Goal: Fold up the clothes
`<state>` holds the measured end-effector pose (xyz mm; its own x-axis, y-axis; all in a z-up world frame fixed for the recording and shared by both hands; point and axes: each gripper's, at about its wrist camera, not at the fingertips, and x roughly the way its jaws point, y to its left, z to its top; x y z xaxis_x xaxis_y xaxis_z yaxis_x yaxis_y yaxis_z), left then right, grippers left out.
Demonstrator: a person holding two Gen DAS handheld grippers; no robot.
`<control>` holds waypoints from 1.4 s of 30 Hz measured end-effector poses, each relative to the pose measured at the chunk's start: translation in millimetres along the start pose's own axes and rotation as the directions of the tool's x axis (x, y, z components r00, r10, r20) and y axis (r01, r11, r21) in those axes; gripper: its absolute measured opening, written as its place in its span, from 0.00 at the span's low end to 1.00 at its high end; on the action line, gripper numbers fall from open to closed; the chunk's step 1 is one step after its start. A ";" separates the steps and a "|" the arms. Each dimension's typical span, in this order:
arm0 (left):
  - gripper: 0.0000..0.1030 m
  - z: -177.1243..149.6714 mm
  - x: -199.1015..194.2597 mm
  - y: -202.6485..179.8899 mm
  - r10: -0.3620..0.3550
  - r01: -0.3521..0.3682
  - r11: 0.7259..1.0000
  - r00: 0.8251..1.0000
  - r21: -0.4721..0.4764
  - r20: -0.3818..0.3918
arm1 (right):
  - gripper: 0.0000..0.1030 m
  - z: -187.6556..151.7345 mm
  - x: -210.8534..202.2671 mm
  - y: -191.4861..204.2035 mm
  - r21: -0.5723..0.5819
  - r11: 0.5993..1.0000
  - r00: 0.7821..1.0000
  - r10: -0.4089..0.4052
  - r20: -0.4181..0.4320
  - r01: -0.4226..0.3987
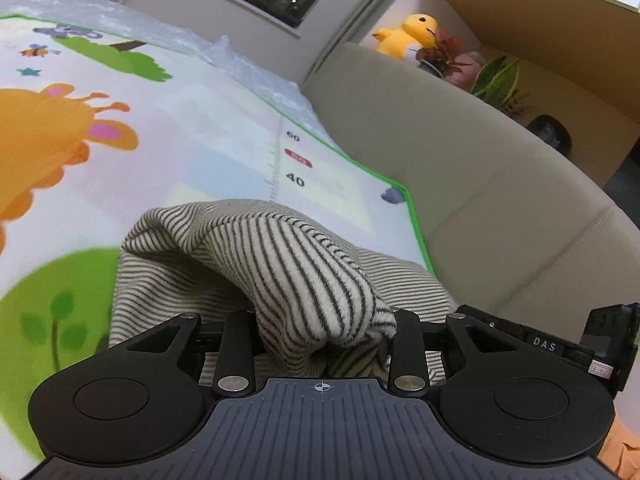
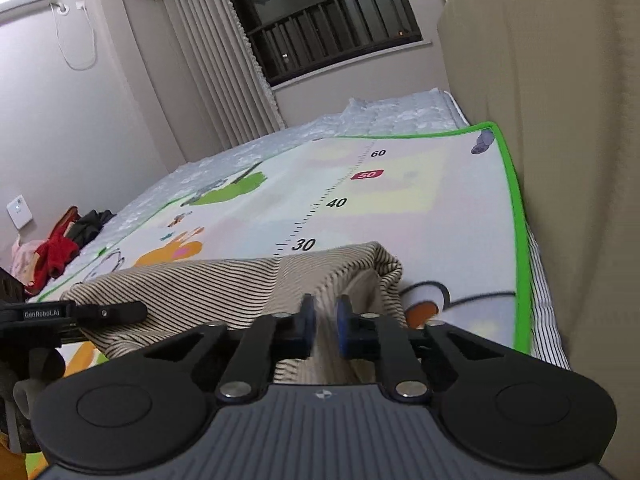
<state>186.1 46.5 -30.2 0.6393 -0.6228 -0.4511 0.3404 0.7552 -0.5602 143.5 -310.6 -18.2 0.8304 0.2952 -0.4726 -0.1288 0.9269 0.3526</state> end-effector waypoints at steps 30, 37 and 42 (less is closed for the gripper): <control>0.31 3.2 13.2 23.8 -0.043 0.044 0.989 0.999 -0.143 0.010 | 0.25 -5.1 42.3 12.7 0.062 0.997 0.998 0.054 -0.032 -0.052; 0.31 -32.3 -18.5 -3.8 -0.070 0.069 0.996 0.997 -0.063 -0.011 | 0.26 -23.0 7.3 -3.0 0.076 0.994 0.997 0.077 -0.033 -0.074; 0.34 -66.4 -6.5 14.5 0.018 -0.026 0.994 0.997 -0.103 -0.078 | 0.28 -52.2 20.8 -14.4 0.079 0.997 0.997 0.007 -0.081 0.000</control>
<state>141.1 47.9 -81.6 0.5896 -0.6231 -0.5140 0.2505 0.7460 -0.6170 134.3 -305.7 -75.3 0.7830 0.3192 -0.5338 -0.0856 0.9054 0.4159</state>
